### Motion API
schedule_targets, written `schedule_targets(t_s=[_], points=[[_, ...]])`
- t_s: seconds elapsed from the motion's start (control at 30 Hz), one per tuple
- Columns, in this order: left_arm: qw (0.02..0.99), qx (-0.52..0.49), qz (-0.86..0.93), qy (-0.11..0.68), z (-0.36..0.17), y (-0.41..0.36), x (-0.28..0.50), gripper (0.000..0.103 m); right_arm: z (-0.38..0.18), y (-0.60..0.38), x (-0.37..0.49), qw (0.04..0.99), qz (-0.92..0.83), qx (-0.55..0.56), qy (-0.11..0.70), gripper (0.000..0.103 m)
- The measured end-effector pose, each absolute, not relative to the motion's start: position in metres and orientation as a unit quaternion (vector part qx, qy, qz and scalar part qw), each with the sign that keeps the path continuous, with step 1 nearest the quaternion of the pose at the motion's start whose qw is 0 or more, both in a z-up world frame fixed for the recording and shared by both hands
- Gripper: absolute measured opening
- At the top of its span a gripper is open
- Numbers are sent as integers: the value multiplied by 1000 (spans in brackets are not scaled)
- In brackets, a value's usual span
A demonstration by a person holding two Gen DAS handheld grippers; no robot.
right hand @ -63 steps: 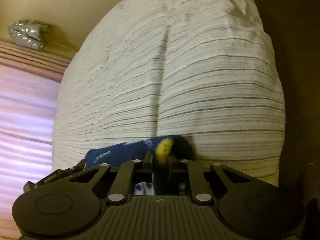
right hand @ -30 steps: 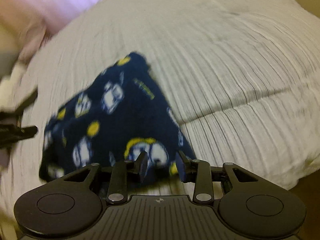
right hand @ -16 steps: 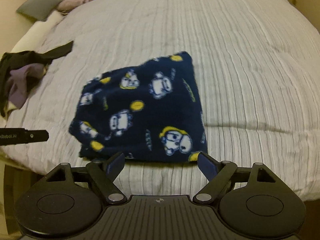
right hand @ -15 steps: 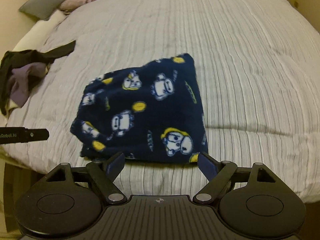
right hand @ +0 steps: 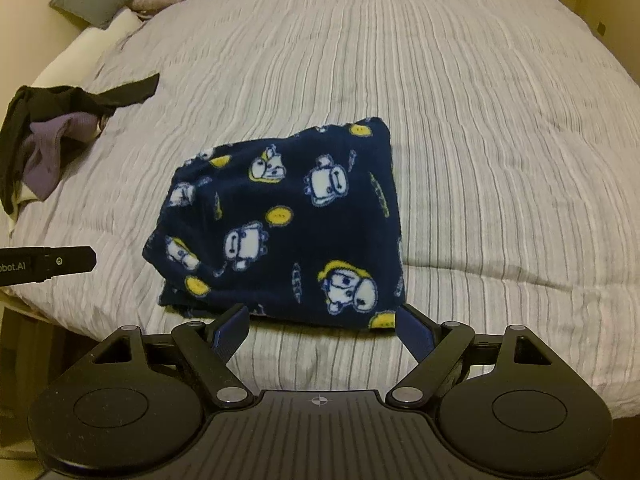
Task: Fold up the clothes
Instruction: 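Open both grippers and raise them above the bundle, then grasp the bundle edge with both grippers and lift it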
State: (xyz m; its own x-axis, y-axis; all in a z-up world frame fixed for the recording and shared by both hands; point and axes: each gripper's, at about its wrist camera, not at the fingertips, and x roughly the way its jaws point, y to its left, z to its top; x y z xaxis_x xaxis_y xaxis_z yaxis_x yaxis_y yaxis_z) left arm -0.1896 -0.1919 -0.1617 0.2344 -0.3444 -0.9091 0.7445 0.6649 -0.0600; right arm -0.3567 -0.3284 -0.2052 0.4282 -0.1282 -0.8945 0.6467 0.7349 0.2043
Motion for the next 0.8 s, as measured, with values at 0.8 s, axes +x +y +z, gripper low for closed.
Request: schedule_targets(t_s=[0.8], points=[[749, 102, -380, 534, -215, -159, -128, 50, -261, -367, -404, 758, -288, 369, 455, 83]])
